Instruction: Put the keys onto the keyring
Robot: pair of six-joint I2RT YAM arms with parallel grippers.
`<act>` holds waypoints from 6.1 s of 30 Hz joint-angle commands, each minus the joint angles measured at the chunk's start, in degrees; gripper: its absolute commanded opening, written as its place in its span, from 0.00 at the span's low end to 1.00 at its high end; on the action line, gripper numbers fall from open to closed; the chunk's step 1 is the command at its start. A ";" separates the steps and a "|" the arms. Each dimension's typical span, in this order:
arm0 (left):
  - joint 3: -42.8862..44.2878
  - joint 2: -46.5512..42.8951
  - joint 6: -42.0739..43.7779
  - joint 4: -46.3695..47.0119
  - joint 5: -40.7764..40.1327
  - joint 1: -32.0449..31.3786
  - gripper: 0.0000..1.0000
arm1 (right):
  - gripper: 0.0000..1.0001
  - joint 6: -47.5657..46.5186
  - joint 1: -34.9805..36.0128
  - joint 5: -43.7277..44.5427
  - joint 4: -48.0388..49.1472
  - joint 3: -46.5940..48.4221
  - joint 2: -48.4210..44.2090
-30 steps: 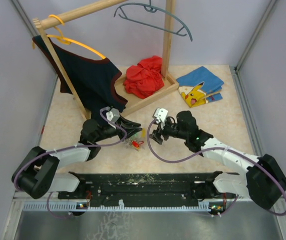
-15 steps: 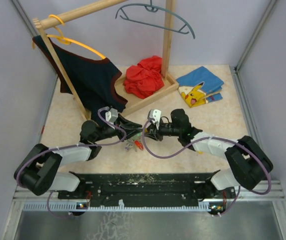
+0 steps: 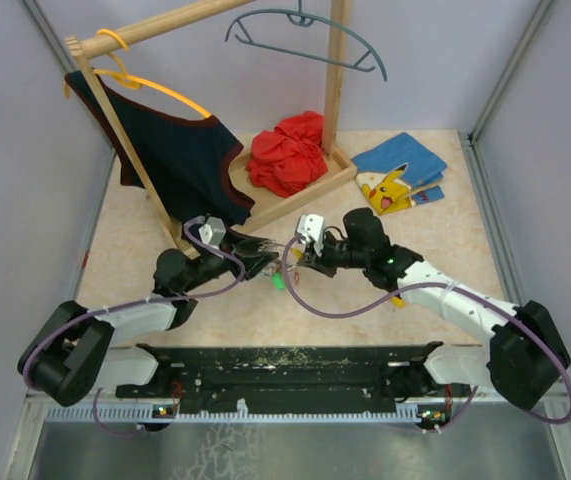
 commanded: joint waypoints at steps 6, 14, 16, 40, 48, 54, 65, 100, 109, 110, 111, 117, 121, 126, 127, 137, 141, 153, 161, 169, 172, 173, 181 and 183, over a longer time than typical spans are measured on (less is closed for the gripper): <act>-9.19 -8.32 0.39 -4.76 -18.03 -0.20 0.60 | 0.00 -6.10 12.56 37.16 -21.72 15.94 -1.76; -9.51 -11.80 3.33 -11.49 -19.58 -0.19 0.65 | 0.00 -6.29 13.18 38.80 -26.87 19.23 1.62; -8.67 -12.24 5.00 -13.22 -18.29 -0.20 0.66 | 0.00 -6.85 13.18 38.59 -29.84 20.71 2.13; -0.85 2.38 5.24 -1.73 -5.75 -0.11 0.80 | 0.00 -6.61 13.16 34.53 -45.21 32.02 10.46; -1.95 5.50 1.42 3.12 -16.47 -0.11 0.82 | 0.00 -5.94 13.13 35.97 -46.24 30.83 9.59; -3.99 -0.03 -0.60 -7.25 -25.97 0.97 0.80 | 0.00 -5.49 11.39 36.52 -46.54 29.56 7.31; -9.94 -0.74 -5.27 -0.69 -13.40 1.23 0.77 | 0.00 -1.91 8.87 28.49 -37.13 24.17 5.41; -7.84 22.35 -17.53 32.17 3.22 5.77 0.69 | 0.00 3.37 6.28 21.73 -30.08 18.67 -0.07; -8.53 22.61 -22.03 32.11 -3.94 5.48 0.66 | 0.00 11.89 6.23 20.59 -21.52 12.84 -2.87; -8.56 22.53 -23.36 32.10 -4.18 5.44 0.66 | 0.00 12.70 6.23 20.31 -20.19 11.77 -3.39; -8.44 22.63 -24.73 32.16 -4.10 5.44 0.66 | 0.00 13.58 6.23 19.94 -18.75 10.63 -3.93; -9.04 22.20 -26.38 32.23 -5.37 5.39 0.66 | 0.00 18.01 6.23 19.27 -12.00 5.28 -5.58; -7.92 22.01 -26.67 32.19 -4.30 4.90 0.62 | 0.00 18.80 6.23 18.73 -11.67 5.21 -5.26; -8.71 19.26 -21.56 32.13 -4.73 3.13 0.58 | 0.00 18.90 6.23 18.74 -12.29 5.76 -5.36; -9.10 18.38 -20.30 31.90 -5.29 3.06 0.59 | 0.00 18.89 6.28 18.75 -12.57 5.87 -5.24; -7.81 7.48 -7.21 13.62 -9.27 2.05 0.61 | 0.00 18.40 6.23 17.86 -13.89 6.45 -5.29; -8.36 6.67 -3.72 12.64 -9.48 0.27 0.62 | 0.00 18.78 6.23 18.21 -14.00 6.77 -5.18; -8.83 5.65 10.01 4.54 -17.91 -5.31 0.41 | 0.00 18.80 6.23 17.70 -14.81 7.15 -5.80; -7.94 8.52 11.34 5.86 -18.46 -7.81 0.49 | 0.00 16.47 6.23 18.92 -23.07 12.53 -3.86; -9.51 13.00 8.61 14.75 -21.13 -9.36 0.54 | 0.00 12.06 8.13 27.87 -44.96 29.18 4.43; -9.73 15.31 9.22 19.14 -23.61 -10.60 0.54 | 0.00 12.04 9.91 30.76 -50.32 34.02 7.32; -9.80 15.80 9.71 20.13 -24.84 -10.98 0.54 | 0.00 12.12 10.50 31.93 -51.69 35.38 8.13; -10.45 18.09 13.28 24.77 -31.68 -12.67 0.51 | 0.00 12.58 12.70 34.76 -55.90 40.62 11.32; -10.58 18.97 13.65 26.12 -31.89 -12.84 0.49 | 0.00 12.70 13.09 34.59 -55.82 40.70 11.43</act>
